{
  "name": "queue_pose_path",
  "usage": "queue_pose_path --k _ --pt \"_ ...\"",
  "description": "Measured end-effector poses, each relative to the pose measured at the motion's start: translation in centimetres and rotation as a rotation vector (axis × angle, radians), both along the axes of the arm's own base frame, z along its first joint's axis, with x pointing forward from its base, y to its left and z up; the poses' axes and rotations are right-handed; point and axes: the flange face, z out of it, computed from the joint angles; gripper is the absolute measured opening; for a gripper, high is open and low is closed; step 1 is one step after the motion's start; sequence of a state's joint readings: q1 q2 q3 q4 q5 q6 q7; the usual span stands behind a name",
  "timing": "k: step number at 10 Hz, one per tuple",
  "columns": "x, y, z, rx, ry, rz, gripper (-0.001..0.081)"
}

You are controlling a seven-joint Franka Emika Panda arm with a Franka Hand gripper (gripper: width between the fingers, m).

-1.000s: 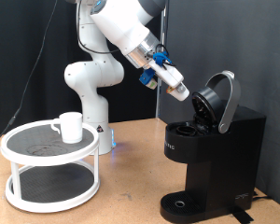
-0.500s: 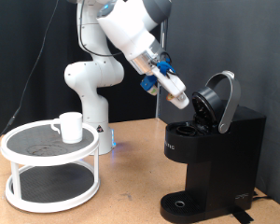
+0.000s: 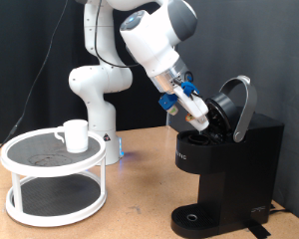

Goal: Make a cup of coffee with the keurig machine

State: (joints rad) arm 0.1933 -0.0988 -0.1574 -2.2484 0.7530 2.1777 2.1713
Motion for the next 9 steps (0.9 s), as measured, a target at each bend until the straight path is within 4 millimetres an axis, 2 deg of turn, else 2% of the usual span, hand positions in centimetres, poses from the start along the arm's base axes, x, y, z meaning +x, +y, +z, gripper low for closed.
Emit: queue_pose_path --k 5,9 --pt "-0.3 0.7 -2.4 -0.028 0.017 -0.005 0.0339" --pt "-0.8 1.0 -3.4 -0.042 0.017 0.003 0.0339"
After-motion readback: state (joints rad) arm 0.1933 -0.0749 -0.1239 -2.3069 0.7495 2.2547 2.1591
